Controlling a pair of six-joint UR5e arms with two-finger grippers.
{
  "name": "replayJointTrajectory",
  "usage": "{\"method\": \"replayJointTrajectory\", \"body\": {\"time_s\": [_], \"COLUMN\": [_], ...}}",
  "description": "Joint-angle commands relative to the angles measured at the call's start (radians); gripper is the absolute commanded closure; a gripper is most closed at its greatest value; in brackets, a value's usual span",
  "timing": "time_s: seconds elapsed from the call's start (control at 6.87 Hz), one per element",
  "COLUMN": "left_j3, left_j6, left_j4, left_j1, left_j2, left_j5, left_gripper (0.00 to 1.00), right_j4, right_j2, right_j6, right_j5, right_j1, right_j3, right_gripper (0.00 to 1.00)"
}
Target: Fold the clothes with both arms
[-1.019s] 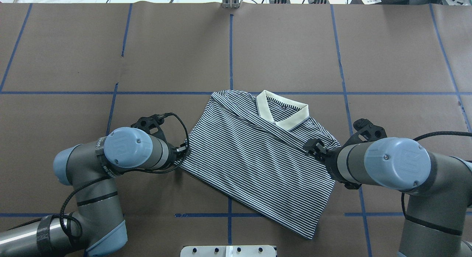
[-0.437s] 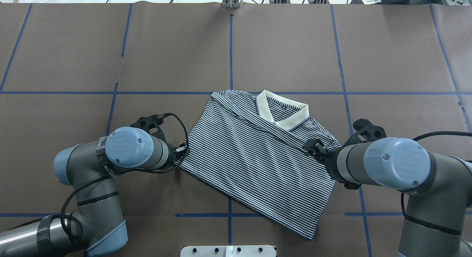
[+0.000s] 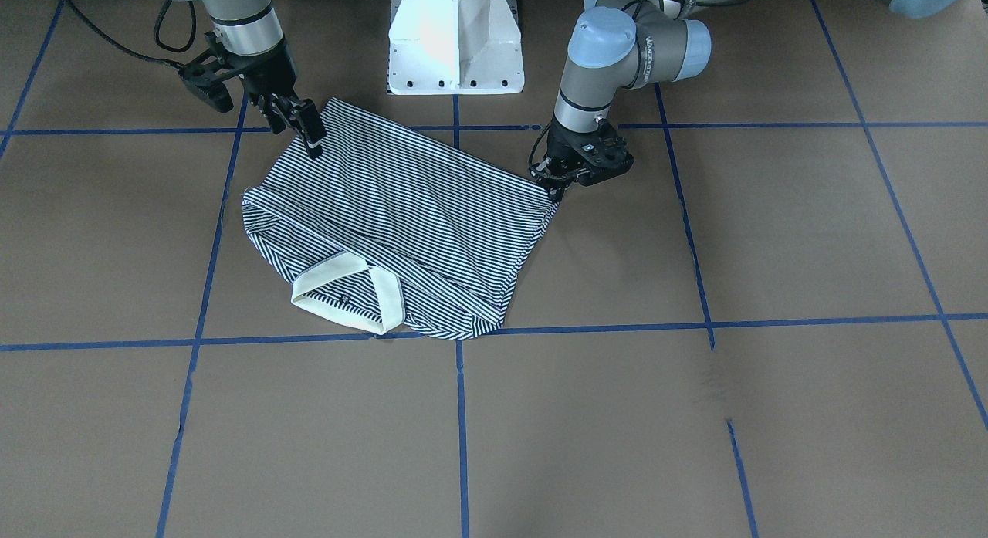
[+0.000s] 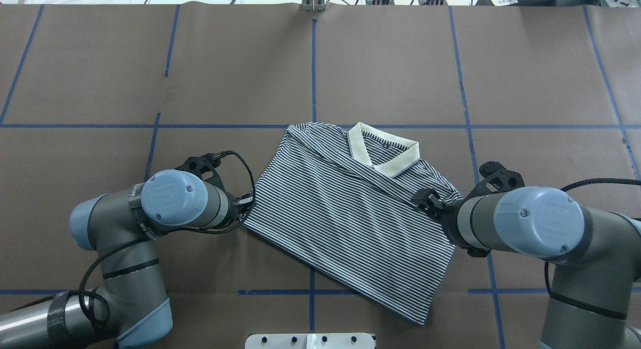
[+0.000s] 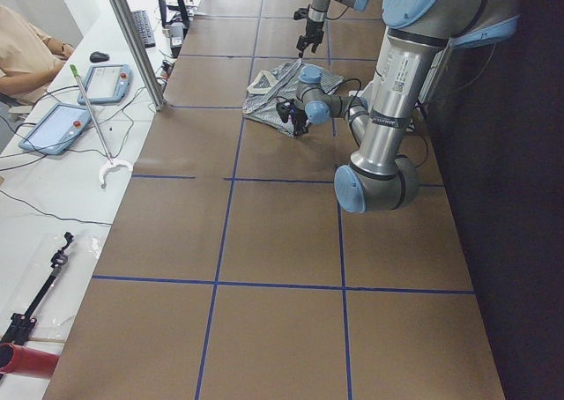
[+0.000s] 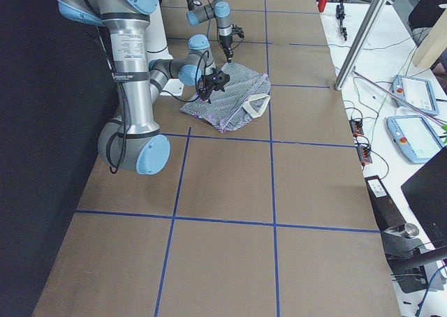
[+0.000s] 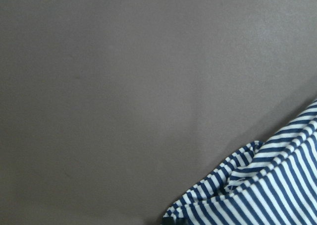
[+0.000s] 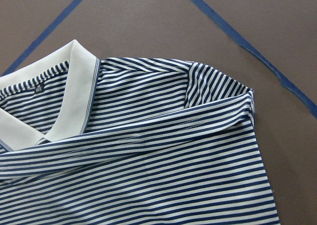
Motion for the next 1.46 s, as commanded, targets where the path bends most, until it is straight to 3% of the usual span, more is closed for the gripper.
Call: {"method": "replayJointTrajectory", "body": {"time_s": [0.0,0.29,0.58,1.02,1.31], "left_j3": [-0.005,0.014,0.152,0.685,0.844], "left_j6": [0.033,0.253,0.404,0.597,0.723], "left_j4": [0.03,0.021,-0.11,-0.429,-0.552], "left_j1": [-0.035,-0.105,-0.174,-0.323,-0.379], "left_j2": [-0.003,-0.02,-0.103,-0.375,-0.417], "left_j5": [0.02,0.078,0.158,0.163,0.196], "left_gripper": [1.0,1.0,1.0,1.0,1.0], "right_j4": [-0.002,-0.002,0.0,0.002,0.002], "right_j2": [0.0,0.002,-0.002,0.005,0.026], "right_j6": [0.0,0.002,-0.001,0.0,-0.003], "right_j5": [0.0,0.0,0.0,0.003,0.008], "right_j1": [0.002,0.003,0.006,0.008,0.024], "right_j3": [0.0,0.003,0.003,0.011,0.012], "right_gripper": [0.0,0.0,0.0,0.0,0.0]}}
